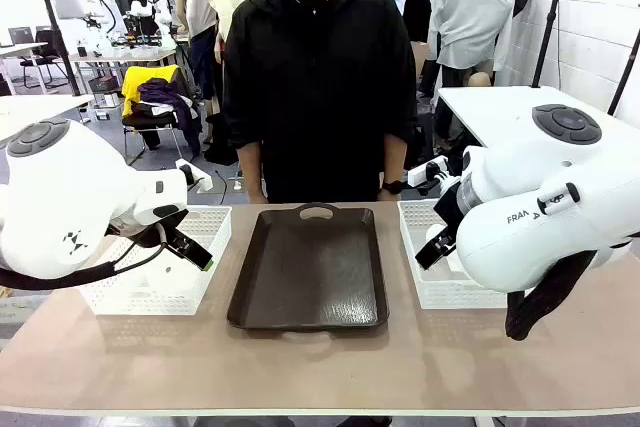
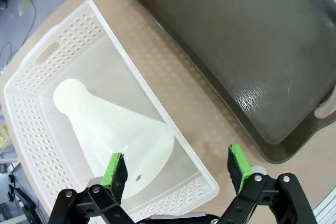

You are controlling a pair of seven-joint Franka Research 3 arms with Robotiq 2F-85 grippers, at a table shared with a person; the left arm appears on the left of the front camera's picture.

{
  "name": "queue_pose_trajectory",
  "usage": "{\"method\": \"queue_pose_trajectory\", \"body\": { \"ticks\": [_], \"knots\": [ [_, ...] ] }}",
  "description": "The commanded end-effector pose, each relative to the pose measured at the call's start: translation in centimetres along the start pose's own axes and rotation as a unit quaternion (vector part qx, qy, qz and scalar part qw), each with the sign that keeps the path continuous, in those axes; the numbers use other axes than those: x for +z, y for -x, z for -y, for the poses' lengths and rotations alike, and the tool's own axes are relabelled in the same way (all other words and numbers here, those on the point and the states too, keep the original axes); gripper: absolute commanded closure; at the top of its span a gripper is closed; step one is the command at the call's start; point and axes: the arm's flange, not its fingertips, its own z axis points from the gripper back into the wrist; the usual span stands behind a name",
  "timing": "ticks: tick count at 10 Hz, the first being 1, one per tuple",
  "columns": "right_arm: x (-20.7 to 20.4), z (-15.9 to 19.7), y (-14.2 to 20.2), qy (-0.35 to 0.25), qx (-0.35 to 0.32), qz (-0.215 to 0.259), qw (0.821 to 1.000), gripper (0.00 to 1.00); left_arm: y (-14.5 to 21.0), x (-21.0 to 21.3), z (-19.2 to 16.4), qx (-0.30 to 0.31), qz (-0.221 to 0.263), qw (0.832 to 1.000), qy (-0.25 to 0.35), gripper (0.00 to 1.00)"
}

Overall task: Prepare the laboratory tools.
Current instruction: Pick up the Big flask that the person points to.

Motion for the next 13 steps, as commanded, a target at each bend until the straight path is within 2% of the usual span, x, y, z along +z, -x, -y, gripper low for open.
{"method": "queue_pose_trajectory", "body": {
  "ticks": [1,13],
  "knots": [
    [0.00,0.00,0.00,0.000,0.000,0.000,1.000,0.00,-0.01,0.01,0.00,0.000,0.000,1.000,0.000,0.00],
    [0.00,0.00,0.00,0.000,0.000,0.000,1.000,0.00,-0.01,0.01,0.00,0.000,0.000,1.000,0.000,0.00]
  ]
}}
